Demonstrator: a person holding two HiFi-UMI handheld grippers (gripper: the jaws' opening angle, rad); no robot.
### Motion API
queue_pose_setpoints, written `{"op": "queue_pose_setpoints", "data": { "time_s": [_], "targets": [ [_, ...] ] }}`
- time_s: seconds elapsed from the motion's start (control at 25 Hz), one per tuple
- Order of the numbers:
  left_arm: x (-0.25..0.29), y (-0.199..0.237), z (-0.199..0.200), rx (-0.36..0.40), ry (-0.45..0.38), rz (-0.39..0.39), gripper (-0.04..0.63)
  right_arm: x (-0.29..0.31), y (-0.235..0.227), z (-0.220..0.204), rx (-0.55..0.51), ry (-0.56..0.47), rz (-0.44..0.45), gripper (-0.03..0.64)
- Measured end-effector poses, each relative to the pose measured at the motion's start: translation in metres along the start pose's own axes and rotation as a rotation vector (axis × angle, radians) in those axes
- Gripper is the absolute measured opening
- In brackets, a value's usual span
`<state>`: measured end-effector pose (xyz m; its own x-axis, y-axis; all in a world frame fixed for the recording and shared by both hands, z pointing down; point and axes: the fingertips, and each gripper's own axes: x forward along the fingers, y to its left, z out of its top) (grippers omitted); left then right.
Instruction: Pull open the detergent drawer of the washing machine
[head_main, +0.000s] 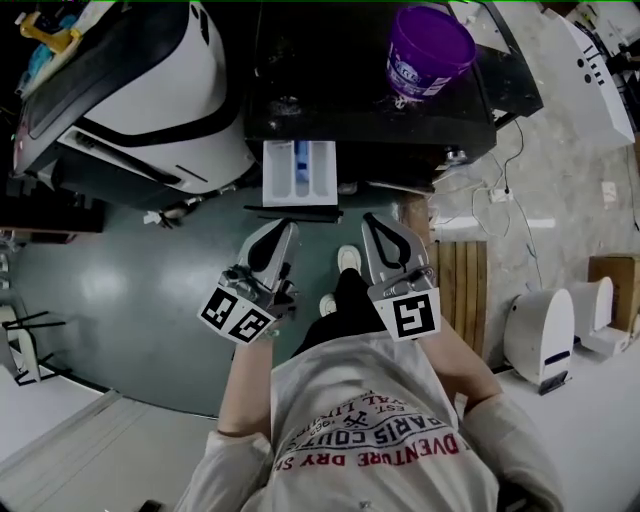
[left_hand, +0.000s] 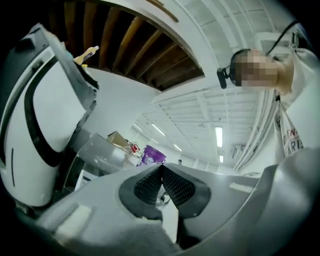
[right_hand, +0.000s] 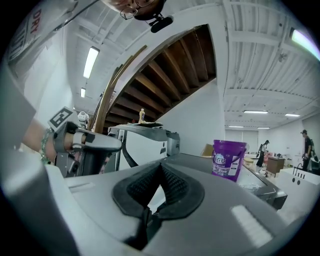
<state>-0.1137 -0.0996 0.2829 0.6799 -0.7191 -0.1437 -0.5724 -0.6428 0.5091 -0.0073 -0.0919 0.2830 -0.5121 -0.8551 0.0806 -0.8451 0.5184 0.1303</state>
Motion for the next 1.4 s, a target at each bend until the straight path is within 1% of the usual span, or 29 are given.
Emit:
{"op": "queue_pose_setpoints", "data": {
  "time_s": [0.08, 0.16, 0.32, 0.48, 0.6, 0.8, 0.92, 1.08, 1.24, 1.4],
  "targets": [
    [0.004, -0.008, 0.011, 0.099, 0.021, 0.004, -0.009, -0.001, -0.004, 0.008, 0.000, -0.008, -0.005, 0.002],
    [0.007, -0.014, 0.021, 0.168, 0.031, -0.001, -0.009, -0.002, -0.009, 0.015, 0.003, -0.015, -0.014, 0.002],
    [0.005, -0.028, 0.041, 0.253, 0.039, -0.005, -0.009, -0.007, -0.014, 0.033, 0.004, -0.043, -0.027, 0.002],
    [0.002, -0.038, 0.062, 0.364, 0.081, -0.005, -0.008, -0.013, -0.021, 0.056, -0.015, -0.084, -0.048, 0.002],
    [-0.001, -0.044, 0.077, 0.440, 0.105, 0.012, -0.009, -0.019, -0.026, 0.071, -0.021, -0.110, -0.066, 0.002],
    [-0.006, -0.059, 0.093, 0.558, 0.109, 0.029, -0.008, -0.030, -0.020, 0.082, -0.039, -0.117, -0.056, 0.000],
    [-0.009, -0.071, 0.099, 0.583, 0.091, 0.018, -0.008, -0.038, -0.022, 0.080, -0.024, -0.102, -0.066, 0.000],
    [-0.010, -0.074, 0.100, 0.567, 0.082, 0.018, -0.008, -0.045, -0.028, 0.075, -0.017, -0.086, -0.078, 0.000],
    [-0.012, -0.070, 0.097, 0.558, 0.089, 0.032, -0.009, -0.047, -0.023, 0.071, -0.008, -0.075, -0.065, 0.000],
    [-0.012, -0.073, 0.093, 0.568, 0.092, 0.015, -0.009, -0.046, -0.018, 0.068, -0.016, -0.054, -0.050, 0.000]
  ]
}}
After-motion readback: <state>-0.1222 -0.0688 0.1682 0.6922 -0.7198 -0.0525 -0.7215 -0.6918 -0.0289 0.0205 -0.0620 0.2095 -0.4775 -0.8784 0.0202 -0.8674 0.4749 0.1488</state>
